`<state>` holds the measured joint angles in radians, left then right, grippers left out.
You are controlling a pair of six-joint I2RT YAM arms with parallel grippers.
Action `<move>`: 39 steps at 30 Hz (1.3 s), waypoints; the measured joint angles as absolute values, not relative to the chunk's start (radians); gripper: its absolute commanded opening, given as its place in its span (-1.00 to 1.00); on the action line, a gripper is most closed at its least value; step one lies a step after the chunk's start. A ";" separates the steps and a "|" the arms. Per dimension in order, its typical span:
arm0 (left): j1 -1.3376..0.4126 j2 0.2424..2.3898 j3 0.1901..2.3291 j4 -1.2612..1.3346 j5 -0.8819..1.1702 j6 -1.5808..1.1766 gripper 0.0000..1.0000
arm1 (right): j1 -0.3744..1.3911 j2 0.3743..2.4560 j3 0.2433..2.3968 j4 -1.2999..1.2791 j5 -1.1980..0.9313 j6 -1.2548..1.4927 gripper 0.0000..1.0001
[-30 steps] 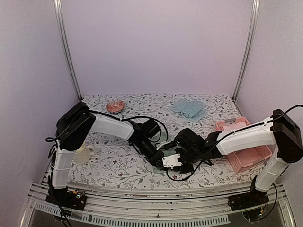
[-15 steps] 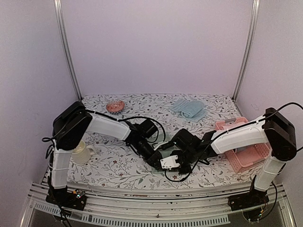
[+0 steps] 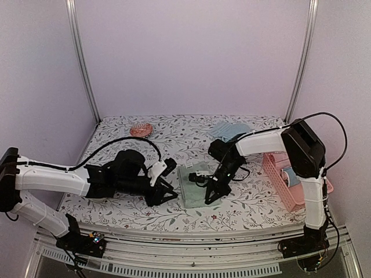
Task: Roll the towels
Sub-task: Roll the towel at the center of the board.
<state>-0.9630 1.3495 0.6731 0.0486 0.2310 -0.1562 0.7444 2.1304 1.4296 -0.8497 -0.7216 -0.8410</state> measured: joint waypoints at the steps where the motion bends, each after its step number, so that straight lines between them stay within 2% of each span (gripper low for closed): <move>1: -0.999 1.331 0.643 0.069 0.187 -0.141 -0.28 | 0.733 2.168 1.473 -0.901 -0.750 -0.849 -0.95; 7: -1.148 1.394 0.642 0.108 0.019 -0.011 -0.23 | 0.693 2.323 1.627 -1.130 -0.891 -0.893 -0.94; 17: -1.215 1.740 0.915 0.099 -0.130 0.247 -0.22 | 0.689 2.350 1.643 -1.201 -0.912 -0.885 -0.94; 26: -1.217 1.900 1.009 0.043 -0.178 0.350 -0.46 | 0.689 2.351 1.642 -1.205 -0.913 -0.867 -0.93; 30: -1.217 1.919 1.012 0.032 -0.199 0.355 -0.85 | 0.689 2.351 1.642 -1.204 -0.914 -0.863 -0.91; 32: -1.218 1.919 1.015 0.031 -0.200 0.356 -0.96 | 0.689 2.351 1.642 -1.205 -0.915 -0.860 -0.88; 39: -1.218 1.916 1.019 0.028 -0.161 0.328 -1.00 | 0.686 2.291 1.600 -1.193 -0.891 -0.855 -0.67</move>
<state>-1.2182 1.9156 1.0187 0.0280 -0.1608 0.3279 0.6857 2.2913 1.6005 -1.1931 -0.8913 -0.8555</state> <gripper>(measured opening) 0.048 0.132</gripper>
